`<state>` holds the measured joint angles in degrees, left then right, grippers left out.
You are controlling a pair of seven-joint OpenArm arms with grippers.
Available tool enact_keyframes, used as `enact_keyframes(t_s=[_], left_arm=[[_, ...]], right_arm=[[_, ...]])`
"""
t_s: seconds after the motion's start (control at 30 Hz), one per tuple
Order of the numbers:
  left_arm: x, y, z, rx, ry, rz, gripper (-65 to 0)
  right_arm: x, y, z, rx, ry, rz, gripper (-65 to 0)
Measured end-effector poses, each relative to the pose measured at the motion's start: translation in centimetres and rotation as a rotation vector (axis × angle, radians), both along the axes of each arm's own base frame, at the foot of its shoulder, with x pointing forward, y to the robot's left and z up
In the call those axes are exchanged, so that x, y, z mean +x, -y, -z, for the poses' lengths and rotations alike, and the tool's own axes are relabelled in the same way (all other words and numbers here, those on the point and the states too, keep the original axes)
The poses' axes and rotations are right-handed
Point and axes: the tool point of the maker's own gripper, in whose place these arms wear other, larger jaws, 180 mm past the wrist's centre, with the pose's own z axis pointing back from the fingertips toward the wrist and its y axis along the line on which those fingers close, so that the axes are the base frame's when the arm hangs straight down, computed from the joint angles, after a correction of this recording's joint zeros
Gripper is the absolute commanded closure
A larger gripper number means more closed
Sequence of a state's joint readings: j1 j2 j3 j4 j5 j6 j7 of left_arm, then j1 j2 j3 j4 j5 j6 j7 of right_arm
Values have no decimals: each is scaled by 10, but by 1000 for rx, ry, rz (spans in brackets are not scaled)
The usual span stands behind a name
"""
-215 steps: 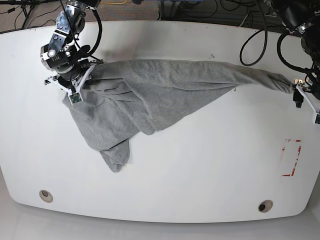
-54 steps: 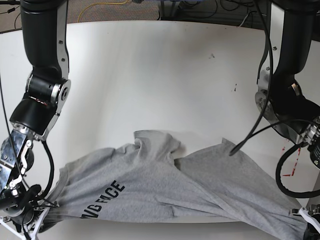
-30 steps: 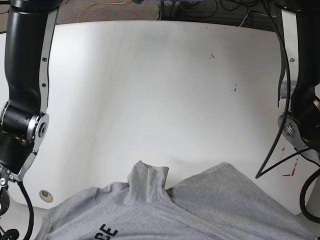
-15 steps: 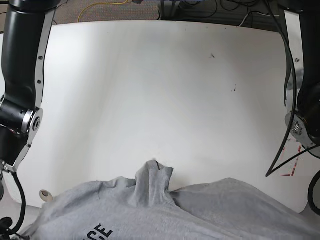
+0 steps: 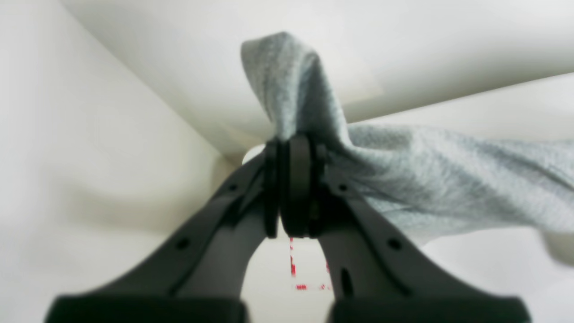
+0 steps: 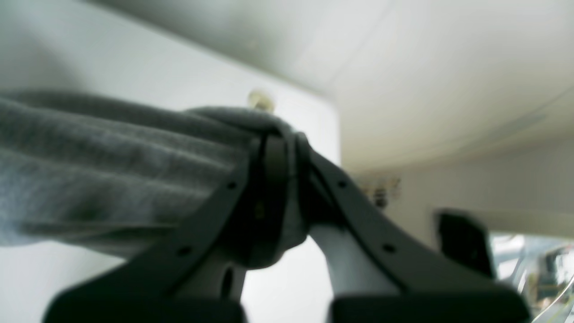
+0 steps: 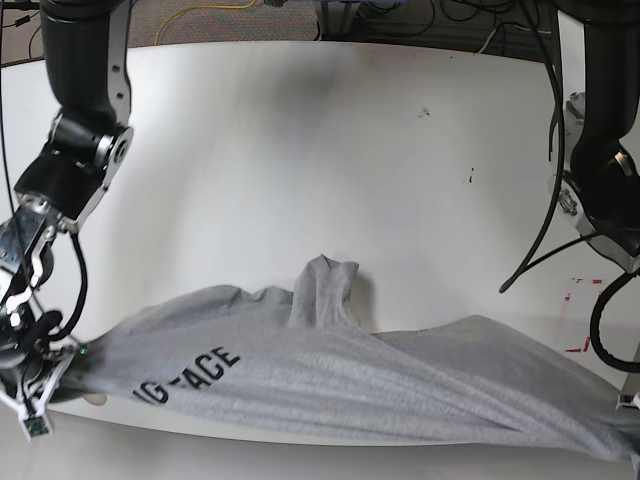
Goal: Fold the T-shirt properly
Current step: 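Lift the shirt with both grippers and swing it toward the robot, then lay the shirt flat on the table stretched between both grippers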
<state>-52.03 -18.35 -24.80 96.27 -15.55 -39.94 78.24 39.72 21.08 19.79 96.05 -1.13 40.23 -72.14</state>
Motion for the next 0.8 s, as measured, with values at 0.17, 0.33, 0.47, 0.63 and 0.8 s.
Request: enact_keyframes(t_s=[0.17, 0.33, 0.47, 0.63, 0.8], left_arm=[[-19, -8, 42, 32, -98, -49, 0], [-36, -4, 76, 4, -141, -21, 0], [-56, -6, 108, -39, -177, -13, 0], [-90, -16, 171, -89, -327, -36, 0], [-132, -23, 216, -135, -430, -59, 0]], right_arm=[[-32, -14, 51, 22, -66, -11, -24], [-61, -27, 87, 42, -119, -7, -24], [-84, -35, 112, 63, -161, 7, -24], [-107, -52, 141, 92, -225, -7, -22], [-133, -56, 169, 102, -302, -11, -22]])
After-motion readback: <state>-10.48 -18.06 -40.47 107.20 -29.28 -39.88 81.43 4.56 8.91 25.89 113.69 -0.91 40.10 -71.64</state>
